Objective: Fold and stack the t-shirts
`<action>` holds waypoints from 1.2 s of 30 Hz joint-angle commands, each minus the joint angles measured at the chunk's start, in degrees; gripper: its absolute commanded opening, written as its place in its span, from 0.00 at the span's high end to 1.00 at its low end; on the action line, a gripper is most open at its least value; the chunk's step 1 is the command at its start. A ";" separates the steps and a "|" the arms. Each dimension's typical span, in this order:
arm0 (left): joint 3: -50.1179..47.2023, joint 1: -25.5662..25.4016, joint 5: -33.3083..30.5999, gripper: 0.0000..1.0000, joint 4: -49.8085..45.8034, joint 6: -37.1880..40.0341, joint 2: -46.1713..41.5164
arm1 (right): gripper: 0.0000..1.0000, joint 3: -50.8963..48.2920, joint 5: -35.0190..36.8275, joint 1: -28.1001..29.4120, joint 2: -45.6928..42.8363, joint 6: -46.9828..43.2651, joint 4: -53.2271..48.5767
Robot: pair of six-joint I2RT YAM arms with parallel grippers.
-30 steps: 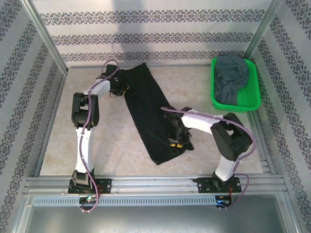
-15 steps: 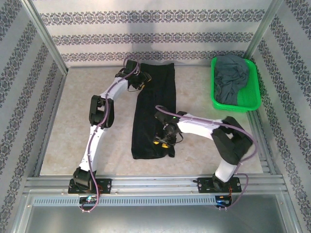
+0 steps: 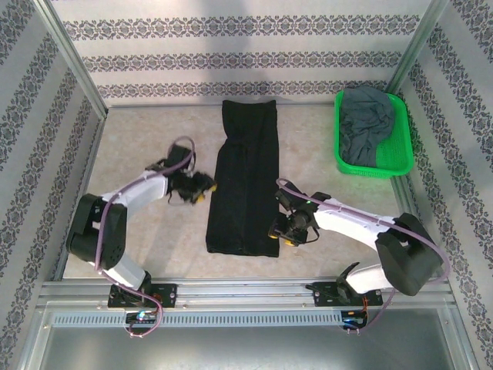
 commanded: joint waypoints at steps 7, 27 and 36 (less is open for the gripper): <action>-16.46 -7.67 6.51 0.49 -1.98 -2.81 -9.59 | 0.55 0.27 -3.24 4.05 6.64 2.12 2.92; -16.41 -19.07 9.10 0.98 10.17 -12.91 -5.04 | 1.00 -2.77 1.57 4.88 0.08 5.47 0.80; -18.25 -21.16 5.89 1.00 2.49 -14.78 -13.24 | 1.00 -2.78 2.66 4.54 -3.44 3.78 -4.19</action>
